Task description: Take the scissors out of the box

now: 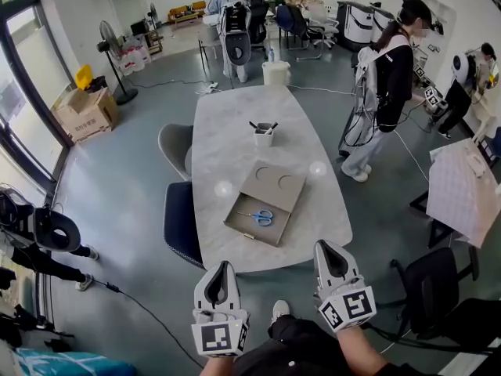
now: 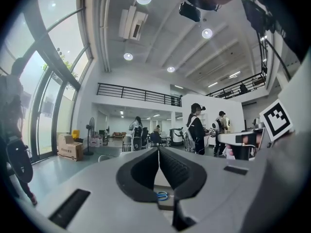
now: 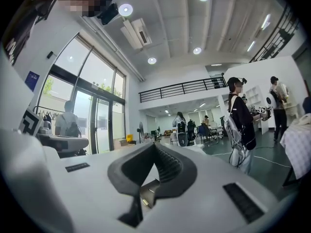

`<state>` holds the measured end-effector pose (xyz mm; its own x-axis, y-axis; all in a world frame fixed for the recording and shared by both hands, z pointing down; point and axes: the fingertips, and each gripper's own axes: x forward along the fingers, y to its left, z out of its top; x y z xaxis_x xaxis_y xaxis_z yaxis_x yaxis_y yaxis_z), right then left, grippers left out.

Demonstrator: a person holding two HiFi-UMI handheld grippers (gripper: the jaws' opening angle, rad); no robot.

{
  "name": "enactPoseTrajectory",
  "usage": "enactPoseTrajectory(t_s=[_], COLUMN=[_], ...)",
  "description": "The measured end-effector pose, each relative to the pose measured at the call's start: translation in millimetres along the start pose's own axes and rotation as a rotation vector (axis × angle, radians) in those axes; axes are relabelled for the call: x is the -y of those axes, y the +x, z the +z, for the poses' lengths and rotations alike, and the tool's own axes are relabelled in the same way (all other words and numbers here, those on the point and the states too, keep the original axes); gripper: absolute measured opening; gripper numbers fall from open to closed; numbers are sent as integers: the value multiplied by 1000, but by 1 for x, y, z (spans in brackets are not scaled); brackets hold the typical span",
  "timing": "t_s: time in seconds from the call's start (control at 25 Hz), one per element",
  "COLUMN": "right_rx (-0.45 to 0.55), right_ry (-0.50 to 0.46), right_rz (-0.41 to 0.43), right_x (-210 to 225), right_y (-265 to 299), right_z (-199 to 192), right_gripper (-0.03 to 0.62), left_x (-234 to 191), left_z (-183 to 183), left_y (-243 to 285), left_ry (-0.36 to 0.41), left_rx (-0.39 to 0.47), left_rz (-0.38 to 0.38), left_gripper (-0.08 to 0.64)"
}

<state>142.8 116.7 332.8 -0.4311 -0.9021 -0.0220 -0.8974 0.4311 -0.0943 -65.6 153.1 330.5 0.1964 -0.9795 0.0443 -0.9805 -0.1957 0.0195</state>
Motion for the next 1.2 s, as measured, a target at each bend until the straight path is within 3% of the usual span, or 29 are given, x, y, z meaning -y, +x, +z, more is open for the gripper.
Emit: enactPoseTrajectory(t_s=[0.36, 0.84, 1.2], right_rx=[12, -15, -25], right_ry=[-2, -7, -26], right_rz=[48, 104, 123], right_x=[45, 48, 40], right_y=[68, 93, 124], right_z=[14, 13, 8], right_gripper=[-5, -3, -3], left_x=[-2, -8, -30], left_z=[16, 17, 16], left_y=[77, 87, 107], left_ry=[11, -1, 0], left_rx=[7, -7, -6], left_rz=[44, 98, 93], left_gripper=[17, 17, 17])
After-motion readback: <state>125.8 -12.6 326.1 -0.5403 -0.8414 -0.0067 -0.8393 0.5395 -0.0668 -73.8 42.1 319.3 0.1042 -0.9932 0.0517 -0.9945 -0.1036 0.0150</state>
